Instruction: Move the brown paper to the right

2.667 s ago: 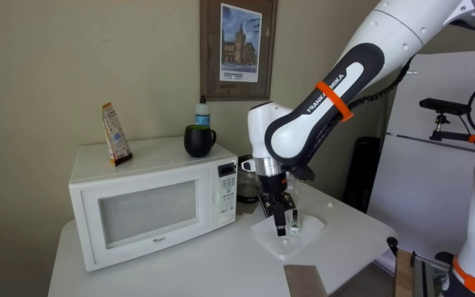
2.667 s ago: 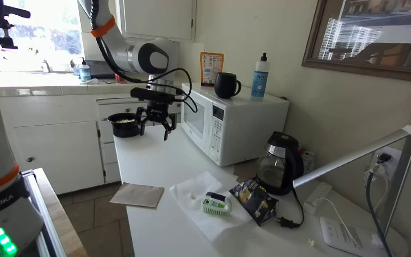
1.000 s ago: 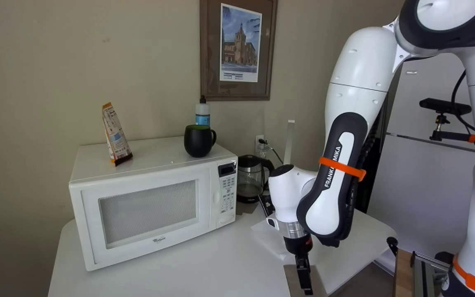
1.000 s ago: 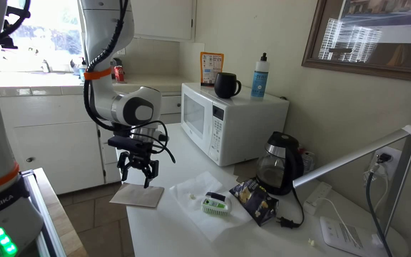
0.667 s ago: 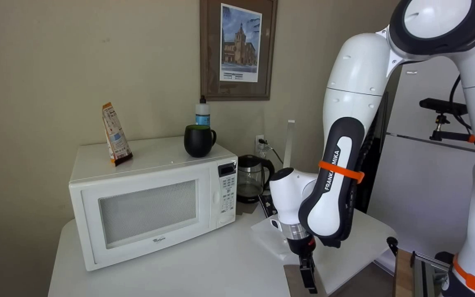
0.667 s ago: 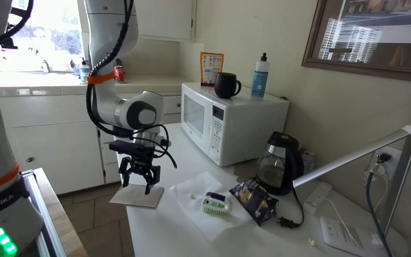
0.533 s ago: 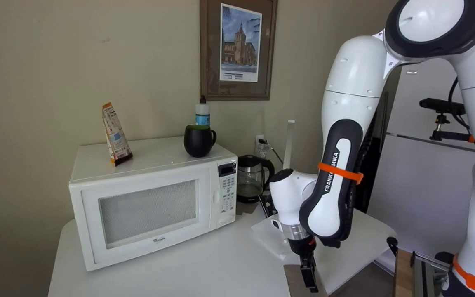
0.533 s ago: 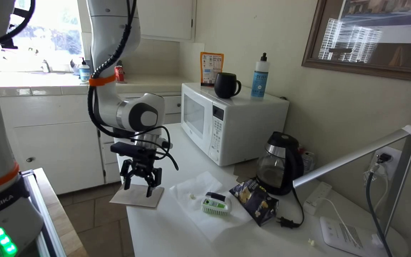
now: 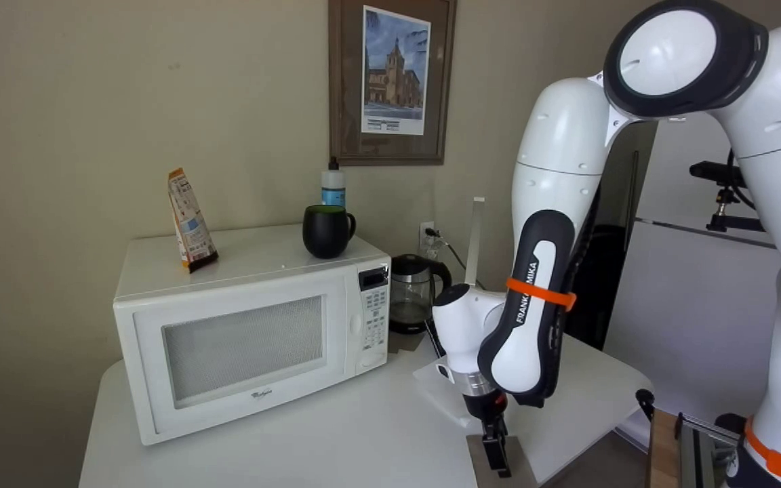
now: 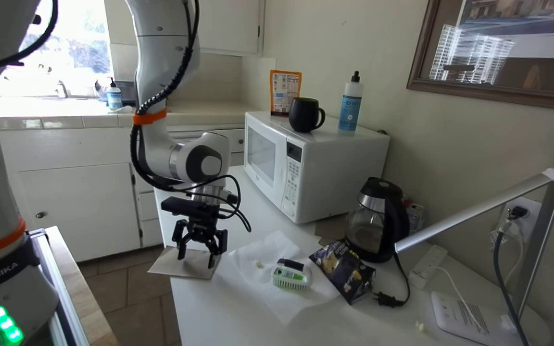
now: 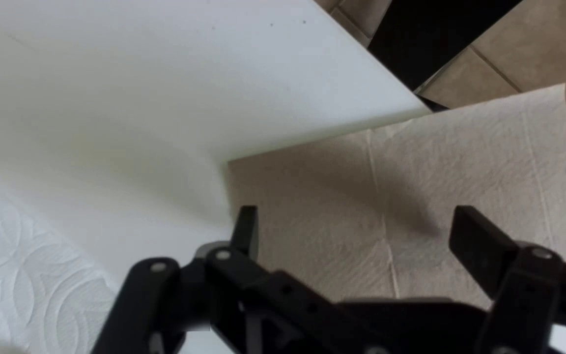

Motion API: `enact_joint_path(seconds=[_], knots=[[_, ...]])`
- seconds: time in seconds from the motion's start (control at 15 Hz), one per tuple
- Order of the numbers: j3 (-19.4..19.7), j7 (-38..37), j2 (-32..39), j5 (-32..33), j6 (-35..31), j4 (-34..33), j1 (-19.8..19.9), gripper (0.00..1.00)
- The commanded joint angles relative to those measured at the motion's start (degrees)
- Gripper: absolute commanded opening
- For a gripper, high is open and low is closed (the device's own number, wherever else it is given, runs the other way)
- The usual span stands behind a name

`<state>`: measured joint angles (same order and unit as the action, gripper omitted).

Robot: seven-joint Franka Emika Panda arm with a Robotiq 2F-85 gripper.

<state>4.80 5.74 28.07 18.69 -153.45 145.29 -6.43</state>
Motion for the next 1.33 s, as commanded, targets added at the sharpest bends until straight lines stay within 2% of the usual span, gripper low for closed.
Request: enact_joint_path(seconds=[0.0, 0.07, 0.4, 0.67, 0.73, 0.93, 1.07, 1.27], knots=[[-1.79, 1.62, 4.15, -0.24, 0.36, -4.01, 1.03, 0.92], [-2.03, 1.79, 4.68, -0.3, 0.29, -4.58, 1.11, 0.73], [-3.57, 3.43, 4.88, -1.25, 0.53, -5.57, 2.3, 0.34], [-2.26, 0.34, 0.43, 0.02, 1.4, -3.99, 0.03, 0.05], [-1.15, -1.73, -2.27, 0.96, 2.01, -2.96, -1.48, 0.0], [2.15, -8.4, -9.19, 4.56, 5.74, -1.45, -5.24, 0.03], [3.36, -12.73, -13.0, 8.33, 8.82, -1.43, -6.37, 0.03], [4.53, -22.32, -21.0, 17.82, 13.81, -0.92, -6.61, 0.03]])
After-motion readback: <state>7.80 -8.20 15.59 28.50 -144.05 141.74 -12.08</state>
